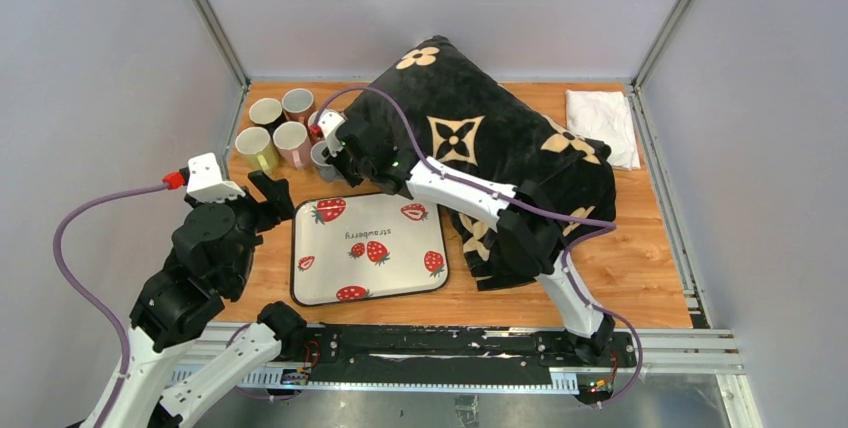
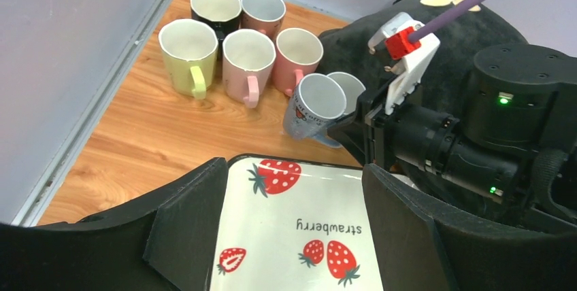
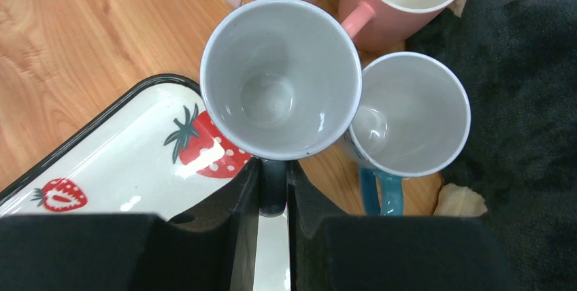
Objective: Turn the mug right side up
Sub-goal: Place the cup at the corner of the board.
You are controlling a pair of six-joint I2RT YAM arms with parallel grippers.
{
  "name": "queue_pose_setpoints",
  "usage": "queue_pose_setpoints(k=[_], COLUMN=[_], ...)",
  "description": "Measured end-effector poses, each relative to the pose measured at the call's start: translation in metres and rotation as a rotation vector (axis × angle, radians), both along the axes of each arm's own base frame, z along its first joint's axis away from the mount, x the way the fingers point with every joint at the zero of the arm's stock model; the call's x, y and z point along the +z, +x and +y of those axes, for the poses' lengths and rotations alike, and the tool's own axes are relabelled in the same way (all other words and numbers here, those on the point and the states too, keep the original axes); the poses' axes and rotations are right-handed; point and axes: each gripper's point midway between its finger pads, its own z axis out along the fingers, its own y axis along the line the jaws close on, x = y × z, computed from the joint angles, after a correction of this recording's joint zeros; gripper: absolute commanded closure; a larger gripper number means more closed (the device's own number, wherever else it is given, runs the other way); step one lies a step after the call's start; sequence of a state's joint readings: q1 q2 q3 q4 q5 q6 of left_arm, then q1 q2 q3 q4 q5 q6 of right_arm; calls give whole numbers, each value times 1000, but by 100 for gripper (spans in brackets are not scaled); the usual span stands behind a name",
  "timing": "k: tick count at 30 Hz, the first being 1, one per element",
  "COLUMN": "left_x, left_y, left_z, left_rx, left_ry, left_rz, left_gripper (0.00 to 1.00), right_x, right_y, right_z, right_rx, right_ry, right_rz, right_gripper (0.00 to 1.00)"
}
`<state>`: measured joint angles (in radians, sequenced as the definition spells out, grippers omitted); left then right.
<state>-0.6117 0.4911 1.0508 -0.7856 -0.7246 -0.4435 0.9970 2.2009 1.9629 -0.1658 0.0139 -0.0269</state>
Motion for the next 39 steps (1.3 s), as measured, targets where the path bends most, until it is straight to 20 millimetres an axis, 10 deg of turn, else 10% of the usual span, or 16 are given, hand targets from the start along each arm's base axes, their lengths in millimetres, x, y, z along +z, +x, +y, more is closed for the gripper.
queue_pose_setpoints(k=[39], left_x=[-2], left_y=[-6], left_z=[5], left_rx=[-13], left_ry=[46], left_rz=[6], left_gripper=[20], right_x=[-72], right_y=[31], right_z=[31], right_rx=[21], right_ry=[-147], right_rz=[-68], right_gripper=[100])
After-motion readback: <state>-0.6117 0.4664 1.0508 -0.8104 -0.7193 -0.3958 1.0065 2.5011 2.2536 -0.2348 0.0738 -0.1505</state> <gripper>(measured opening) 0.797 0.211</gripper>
